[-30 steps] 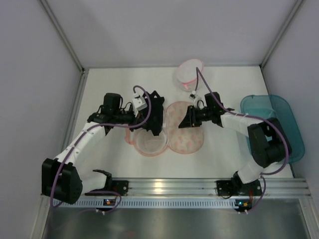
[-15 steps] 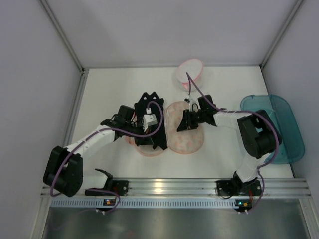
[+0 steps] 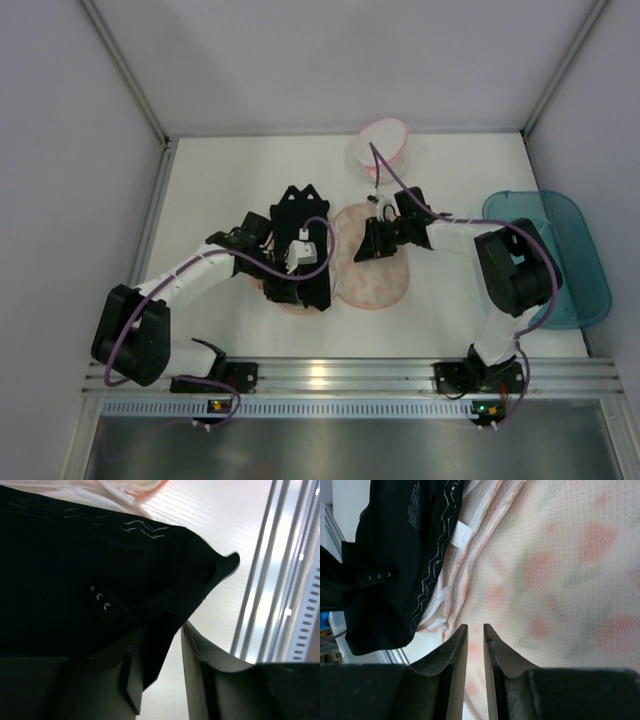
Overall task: Place the bra in the laundry bag and zip it closed
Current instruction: Place the bra in the laundry bag, then adjust the laundry bag at the center of the board.
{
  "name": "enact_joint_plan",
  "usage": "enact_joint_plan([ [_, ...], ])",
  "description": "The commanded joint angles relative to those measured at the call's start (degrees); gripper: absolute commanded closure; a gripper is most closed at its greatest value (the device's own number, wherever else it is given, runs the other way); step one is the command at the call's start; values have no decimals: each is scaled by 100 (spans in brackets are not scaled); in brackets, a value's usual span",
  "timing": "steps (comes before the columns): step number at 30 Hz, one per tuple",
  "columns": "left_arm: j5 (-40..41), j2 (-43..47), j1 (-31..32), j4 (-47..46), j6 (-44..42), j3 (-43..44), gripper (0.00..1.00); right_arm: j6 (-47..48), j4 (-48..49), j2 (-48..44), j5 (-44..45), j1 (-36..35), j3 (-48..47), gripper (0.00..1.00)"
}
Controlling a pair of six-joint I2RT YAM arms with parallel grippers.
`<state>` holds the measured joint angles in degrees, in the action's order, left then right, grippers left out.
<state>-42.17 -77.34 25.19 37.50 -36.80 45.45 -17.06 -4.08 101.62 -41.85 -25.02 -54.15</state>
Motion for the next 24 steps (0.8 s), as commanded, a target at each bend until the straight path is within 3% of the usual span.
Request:
enact_joint_plan([
  [1, -89, 228, 21, 662, -531, 279, 58, 325, -128, -187, 9, -65, -289, 80],
  [5, -396, 421, 12, 1049, -575, 622, 48, 563, -330, -204, 19, -65, -368, 81],
  [8, -563, 729, -49, 1041, -355, 877, 45, 695, -436, -187, -52, -74, -438, 81],
  [9, -538, 773, -75, 1023, -189, 921, 38, 800, -488, -126, -52, -74, -491, 81],
  [14, -301, 861, -444, 813, 50, 1027, 37, 1187, -928, 164, -8, -118, -728, 82],
  [18, 865, 808, -603, 31, 794, 983, 37, 1328, -1182, 481, -17, -126, -755, 82],
  [24, 1290, -59, -1297, -926, 1919, 1685, 37, 1644, -1920, 867, -122, -197, -869, 81],
])
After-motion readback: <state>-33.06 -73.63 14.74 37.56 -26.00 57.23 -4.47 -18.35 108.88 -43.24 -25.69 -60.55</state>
